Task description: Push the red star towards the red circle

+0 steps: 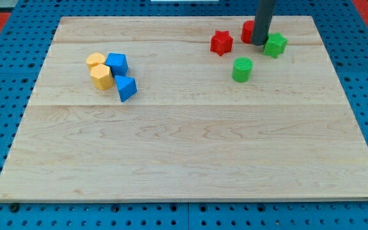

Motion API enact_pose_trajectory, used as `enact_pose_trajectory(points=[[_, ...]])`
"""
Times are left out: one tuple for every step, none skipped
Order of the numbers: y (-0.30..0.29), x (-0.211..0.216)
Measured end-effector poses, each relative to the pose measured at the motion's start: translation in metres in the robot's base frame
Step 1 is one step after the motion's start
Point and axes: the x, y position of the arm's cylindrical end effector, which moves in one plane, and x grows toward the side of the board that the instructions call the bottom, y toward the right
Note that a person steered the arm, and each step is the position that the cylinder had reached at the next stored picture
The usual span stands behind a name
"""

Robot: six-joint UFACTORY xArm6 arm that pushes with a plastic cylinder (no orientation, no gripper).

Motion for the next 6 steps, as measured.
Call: enact_pose_trajectory(points=[[0.026,-0.017],[-0.03,0.049],[-0.062,0.085],[-0.125,0.064],[-0.102,0.03],[-0.052,0.021]])
